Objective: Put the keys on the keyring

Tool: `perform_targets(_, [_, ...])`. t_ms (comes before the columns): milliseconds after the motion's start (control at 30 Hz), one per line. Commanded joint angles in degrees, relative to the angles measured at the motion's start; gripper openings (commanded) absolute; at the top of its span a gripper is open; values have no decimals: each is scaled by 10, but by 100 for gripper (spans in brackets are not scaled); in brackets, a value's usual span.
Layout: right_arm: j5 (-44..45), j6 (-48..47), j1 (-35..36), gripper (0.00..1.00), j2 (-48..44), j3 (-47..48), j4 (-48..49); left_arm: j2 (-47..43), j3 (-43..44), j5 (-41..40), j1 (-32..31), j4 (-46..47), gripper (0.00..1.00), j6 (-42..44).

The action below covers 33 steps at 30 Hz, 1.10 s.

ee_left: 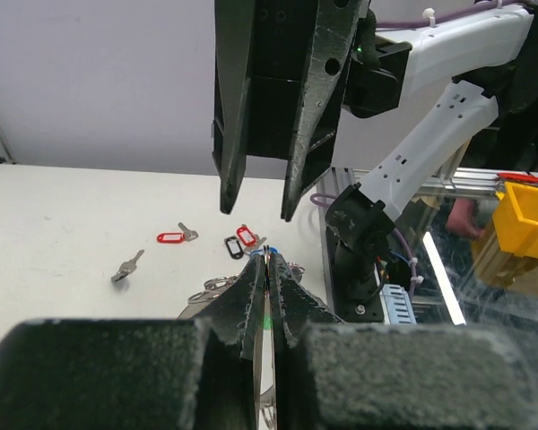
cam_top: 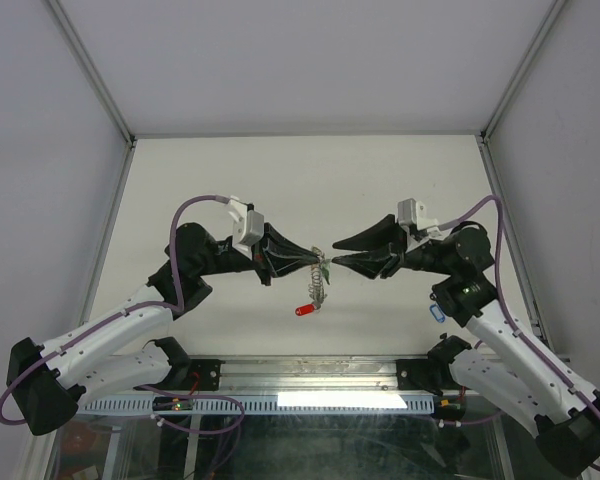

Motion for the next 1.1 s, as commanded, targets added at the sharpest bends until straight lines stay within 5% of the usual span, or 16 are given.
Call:
perform_targets(0, [-58, 25, -2, 33, 8, 7, 53, -5, 24, 25, 5, 47, 0, -9])
perform_targets(1067, [-47, -14, 44, 24, 50, -3, 23, -3, 29, 43, 4, 53, 0, -12])
